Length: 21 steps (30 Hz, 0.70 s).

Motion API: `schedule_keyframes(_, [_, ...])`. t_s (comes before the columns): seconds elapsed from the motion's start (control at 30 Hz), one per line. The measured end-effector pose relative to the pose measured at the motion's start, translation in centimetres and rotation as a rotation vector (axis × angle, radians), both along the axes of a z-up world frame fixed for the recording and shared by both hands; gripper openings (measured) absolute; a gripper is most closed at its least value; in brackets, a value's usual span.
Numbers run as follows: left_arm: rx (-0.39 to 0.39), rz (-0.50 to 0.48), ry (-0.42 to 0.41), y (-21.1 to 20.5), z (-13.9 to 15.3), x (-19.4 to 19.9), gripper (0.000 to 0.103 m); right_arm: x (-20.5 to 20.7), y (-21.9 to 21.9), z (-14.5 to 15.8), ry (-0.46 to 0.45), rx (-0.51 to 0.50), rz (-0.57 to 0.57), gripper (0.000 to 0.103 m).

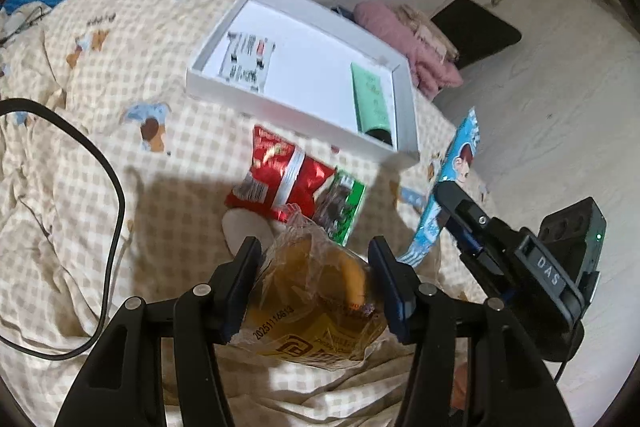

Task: Organize objects
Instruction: 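Carry the bread bun and candy pack over the white tray with both tools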

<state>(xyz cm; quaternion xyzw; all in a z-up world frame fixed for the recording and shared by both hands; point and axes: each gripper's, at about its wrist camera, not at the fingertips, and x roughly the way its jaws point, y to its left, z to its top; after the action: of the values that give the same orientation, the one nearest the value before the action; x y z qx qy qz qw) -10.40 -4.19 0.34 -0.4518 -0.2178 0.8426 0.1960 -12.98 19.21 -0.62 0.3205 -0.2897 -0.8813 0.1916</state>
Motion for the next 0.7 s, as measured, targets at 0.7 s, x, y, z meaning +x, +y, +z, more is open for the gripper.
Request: schedule_keyframes(0.7, [0.070, 0.073, 0.179, -0.8, 0.5, -2.3, 0.060, -6.7, -1.6, 6.6, 0.297, 0.052, -0.049, 0.026])
